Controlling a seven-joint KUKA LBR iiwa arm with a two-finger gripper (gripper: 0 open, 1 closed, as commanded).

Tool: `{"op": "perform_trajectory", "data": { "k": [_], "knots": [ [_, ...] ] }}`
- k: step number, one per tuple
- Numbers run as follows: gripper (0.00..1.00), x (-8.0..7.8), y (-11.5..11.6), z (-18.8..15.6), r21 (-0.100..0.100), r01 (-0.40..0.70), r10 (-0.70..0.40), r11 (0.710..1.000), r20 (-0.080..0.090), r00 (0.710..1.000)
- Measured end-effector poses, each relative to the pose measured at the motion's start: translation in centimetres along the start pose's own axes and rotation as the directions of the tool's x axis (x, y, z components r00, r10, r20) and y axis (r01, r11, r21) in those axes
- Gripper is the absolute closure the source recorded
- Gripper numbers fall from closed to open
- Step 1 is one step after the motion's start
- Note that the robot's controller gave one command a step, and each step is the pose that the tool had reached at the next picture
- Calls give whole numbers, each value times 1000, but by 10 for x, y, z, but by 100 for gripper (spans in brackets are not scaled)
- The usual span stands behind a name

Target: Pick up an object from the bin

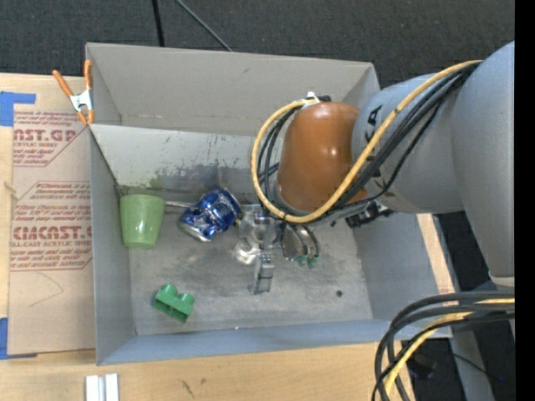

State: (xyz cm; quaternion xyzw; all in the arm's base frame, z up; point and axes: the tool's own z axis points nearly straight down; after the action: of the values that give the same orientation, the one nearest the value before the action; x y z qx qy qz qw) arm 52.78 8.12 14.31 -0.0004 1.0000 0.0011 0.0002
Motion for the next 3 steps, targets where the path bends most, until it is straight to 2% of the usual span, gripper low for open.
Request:
{"op": "perform_trajectory", "data": {
  "k": [1, 2, 3],
  "knots": [
    [0, -44, 22, 53, 6, -250, 250, 968, -13, 968],
    [0, -60, 19, 76, 16, -168, 169, 986, -28, 985],
    [100, -66, 22, 73, 3, -168, 168, 986, 1, 986]
  ]
}}
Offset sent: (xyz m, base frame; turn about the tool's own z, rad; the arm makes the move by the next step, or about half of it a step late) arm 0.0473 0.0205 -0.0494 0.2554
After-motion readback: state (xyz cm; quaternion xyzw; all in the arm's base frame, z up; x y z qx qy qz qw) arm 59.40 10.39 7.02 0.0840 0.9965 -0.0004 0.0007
